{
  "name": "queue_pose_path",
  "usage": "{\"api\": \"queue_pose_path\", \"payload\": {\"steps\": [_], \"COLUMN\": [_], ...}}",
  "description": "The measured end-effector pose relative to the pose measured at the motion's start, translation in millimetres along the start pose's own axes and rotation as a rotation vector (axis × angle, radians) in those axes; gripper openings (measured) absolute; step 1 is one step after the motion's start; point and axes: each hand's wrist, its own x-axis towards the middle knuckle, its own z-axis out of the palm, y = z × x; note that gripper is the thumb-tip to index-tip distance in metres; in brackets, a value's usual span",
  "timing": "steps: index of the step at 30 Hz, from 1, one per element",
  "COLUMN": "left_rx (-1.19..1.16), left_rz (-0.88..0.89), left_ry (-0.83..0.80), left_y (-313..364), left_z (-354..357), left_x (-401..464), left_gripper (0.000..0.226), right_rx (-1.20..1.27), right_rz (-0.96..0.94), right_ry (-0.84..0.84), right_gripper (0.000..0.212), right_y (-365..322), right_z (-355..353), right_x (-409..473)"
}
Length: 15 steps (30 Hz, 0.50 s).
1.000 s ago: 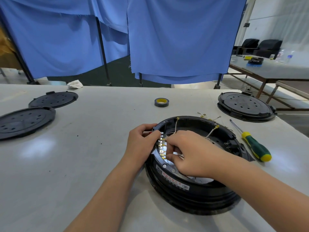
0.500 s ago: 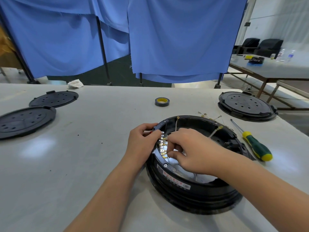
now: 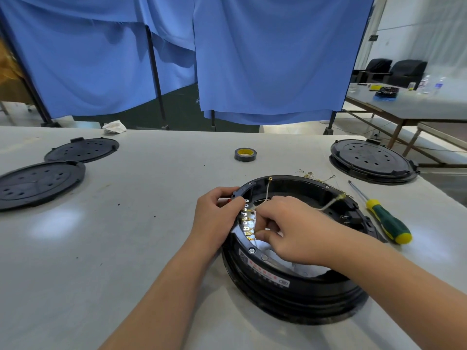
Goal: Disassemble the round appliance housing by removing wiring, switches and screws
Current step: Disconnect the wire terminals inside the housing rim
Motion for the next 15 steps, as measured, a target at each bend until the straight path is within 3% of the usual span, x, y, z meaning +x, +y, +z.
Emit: {"api": "queue_pose_path", "payload": {"steps": [15], "left_rx": [0.003], "left_rz": [-0.003], "left_ry": [-0.006], "left_y": [1.0], "left_z": [0.1], "left_x": [-0.4], "left_gripper": [0.028], "right_rx": [0.053], "right_rz": [0.046], "right_ry": [-0.008], "right_gripper": [0.031], "right_y": [1.8], "right_z": [-0.3], "right_x": [1.3]}}
